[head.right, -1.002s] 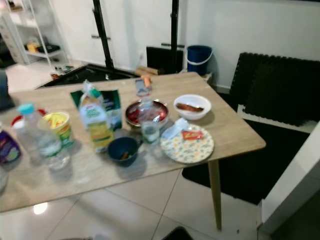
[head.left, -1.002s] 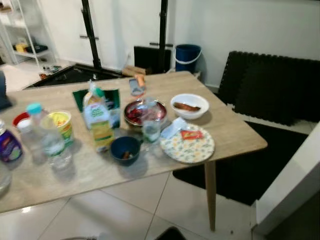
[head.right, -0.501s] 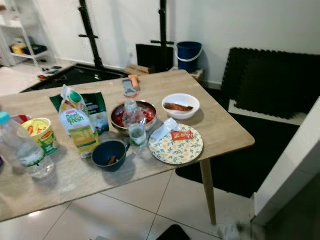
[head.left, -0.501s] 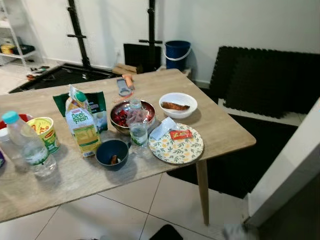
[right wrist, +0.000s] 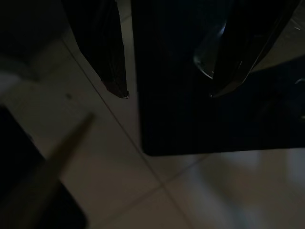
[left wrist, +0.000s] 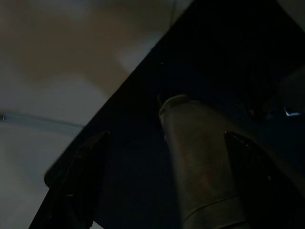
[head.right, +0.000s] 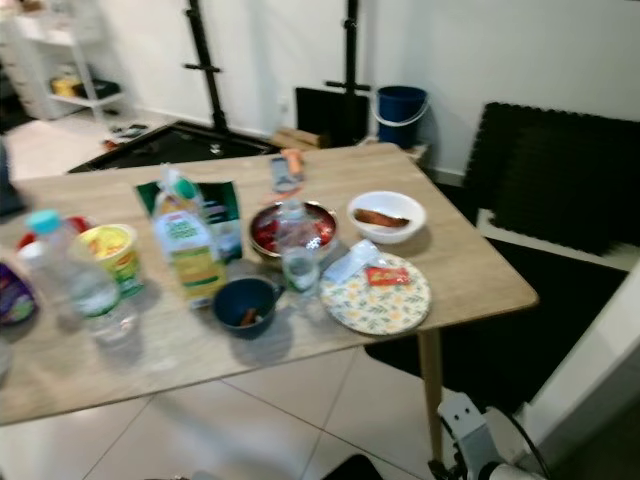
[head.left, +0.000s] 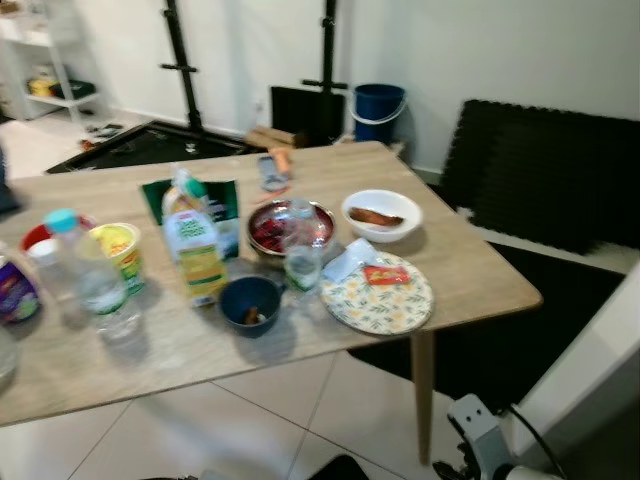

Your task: Restocking fridge

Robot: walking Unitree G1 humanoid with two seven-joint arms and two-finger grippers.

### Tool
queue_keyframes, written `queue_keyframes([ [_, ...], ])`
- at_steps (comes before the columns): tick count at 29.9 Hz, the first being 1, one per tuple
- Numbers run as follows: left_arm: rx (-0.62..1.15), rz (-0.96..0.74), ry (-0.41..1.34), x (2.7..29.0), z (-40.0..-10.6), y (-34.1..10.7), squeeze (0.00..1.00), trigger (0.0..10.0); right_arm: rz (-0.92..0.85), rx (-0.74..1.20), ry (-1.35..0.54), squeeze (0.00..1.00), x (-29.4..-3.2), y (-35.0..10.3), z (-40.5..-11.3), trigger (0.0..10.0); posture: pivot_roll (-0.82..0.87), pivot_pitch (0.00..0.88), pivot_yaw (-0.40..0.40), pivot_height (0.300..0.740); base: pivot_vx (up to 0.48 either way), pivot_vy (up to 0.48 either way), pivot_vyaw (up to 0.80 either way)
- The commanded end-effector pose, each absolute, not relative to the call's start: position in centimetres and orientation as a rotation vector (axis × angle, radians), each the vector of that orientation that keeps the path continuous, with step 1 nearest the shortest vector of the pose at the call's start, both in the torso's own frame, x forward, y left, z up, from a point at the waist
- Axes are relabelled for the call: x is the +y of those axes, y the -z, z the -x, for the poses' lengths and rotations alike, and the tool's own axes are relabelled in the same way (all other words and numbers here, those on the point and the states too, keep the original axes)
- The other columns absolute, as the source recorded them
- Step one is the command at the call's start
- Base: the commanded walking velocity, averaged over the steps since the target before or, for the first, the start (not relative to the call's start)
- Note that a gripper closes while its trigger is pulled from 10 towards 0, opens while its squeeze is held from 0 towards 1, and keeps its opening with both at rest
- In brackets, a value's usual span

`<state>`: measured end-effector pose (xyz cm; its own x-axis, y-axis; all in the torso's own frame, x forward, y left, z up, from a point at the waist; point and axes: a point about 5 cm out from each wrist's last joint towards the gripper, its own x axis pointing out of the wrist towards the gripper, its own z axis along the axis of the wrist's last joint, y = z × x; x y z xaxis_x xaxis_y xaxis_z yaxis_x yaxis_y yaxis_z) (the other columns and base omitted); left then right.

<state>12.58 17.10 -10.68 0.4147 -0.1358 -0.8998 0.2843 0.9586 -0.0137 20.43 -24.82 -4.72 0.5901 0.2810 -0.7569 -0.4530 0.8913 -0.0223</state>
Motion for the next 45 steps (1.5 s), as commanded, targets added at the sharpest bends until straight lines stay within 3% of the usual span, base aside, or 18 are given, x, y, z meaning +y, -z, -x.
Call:
queue_keyframes([
  [1,1.161,-0.146,0.263,17.0,-11.4,11.1,0.0,10.0,0.213,0.885,-0.451,0.0,-24.7,5.4,-19.4,10.0,-0.07,0.0,-0.025,0.74,0.0,0.0,0.8],
  [10,1.184,-0.152,0.268,17.2,-10.7,11.3,0.0,10.0,0.235,0.975,-0.441,0.0,-24.8,6.5,-17.7,10.0,-0.08,0.0,-0.022,0.74,0.0,0.0,0.8],
  [16,1.18,-0.143,0.281,16.6,-10.9,11.3,0.0,10.0,0.203,1.092,-0.396,0.0,-24.4,8.1,-14.9,10.0,-0.08,0.0,-0.019,0.74,0.0,0.0,0.8],
  [17,1.168,-0.141,0.28,16.4,-11.4,11.2,0.0,10.0,0.171,1.162,-0.391,0.0,-23.9,9.0,-13.0,10.0,-0.07,0.0,-0.02,0.74,0.0,0.0,0.8],
  [26,1.174,-0.153,0.276,17.1,-11.4,11.1,0.0,10.0,0.091,1.253,-0.368,0.0,-22.9,10.3,-9.5,10.0,-0.06,0.0,-0.015,0.74,0.0,0.0,0.8],
  [31,1.174,-0.134,0.268,16.9,-11.4,11.1,0.0,10.0,0.102,1.259,-0.333,0.0,-23.3,10.3,-9.5,10.0,-0.06,0.0,-0.017,0.74,0.0,0.0,0.77],
  [45,1.168,-0.144,0.296,16.8,-11.6,11.0,0.0,10.0,0.172,1.242,-0.198,0.0,-24.6,9.7,-11.5,10.0,-0.06,0.0,-0.015,0.74,0.052,0.0,0.0],
])
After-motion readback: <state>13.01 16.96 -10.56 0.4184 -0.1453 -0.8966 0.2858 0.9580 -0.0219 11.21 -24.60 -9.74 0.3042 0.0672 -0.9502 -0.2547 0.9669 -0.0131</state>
